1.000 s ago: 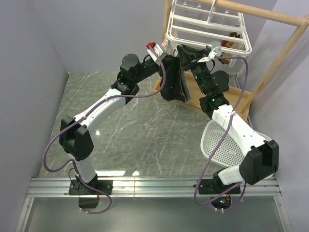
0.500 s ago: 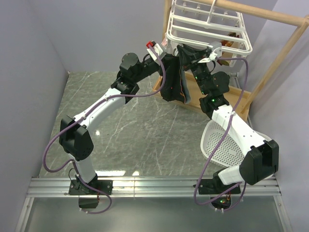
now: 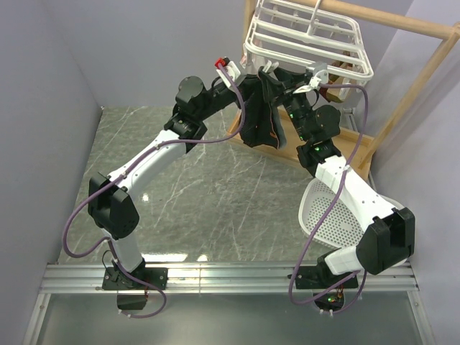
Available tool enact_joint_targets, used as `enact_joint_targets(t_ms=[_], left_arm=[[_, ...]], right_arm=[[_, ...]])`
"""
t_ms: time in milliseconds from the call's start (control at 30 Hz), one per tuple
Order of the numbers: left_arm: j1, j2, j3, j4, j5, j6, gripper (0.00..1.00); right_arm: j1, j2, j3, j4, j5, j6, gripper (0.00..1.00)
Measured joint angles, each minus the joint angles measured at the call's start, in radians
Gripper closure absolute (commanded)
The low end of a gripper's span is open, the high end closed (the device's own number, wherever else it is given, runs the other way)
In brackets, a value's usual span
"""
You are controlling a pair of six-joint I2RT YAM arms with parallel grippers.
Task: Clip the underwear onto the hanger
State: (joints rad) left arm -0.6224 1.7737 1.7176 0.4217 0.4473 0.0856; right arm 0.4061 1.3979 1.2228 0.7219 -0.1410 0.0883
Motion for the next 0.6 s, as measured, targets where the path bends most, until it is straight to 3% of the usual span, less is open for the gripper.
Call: enact_joint_targets(t_ms=[300, 600], left_arm=[[0.001, 0.0, 0.01, 0.0, 0.0, 0.0, 1.0], [0.001, 0.0, 0.011, 0.0, 0.0, 0.0, 1.0]], right_arm=[[-0.006, 0.0, 0.0, 0.01, 0.01, 0.003, 0.27], [-0.01, -0.024, -0.025, 0.014, -0.001, 0.007, 0.21]])
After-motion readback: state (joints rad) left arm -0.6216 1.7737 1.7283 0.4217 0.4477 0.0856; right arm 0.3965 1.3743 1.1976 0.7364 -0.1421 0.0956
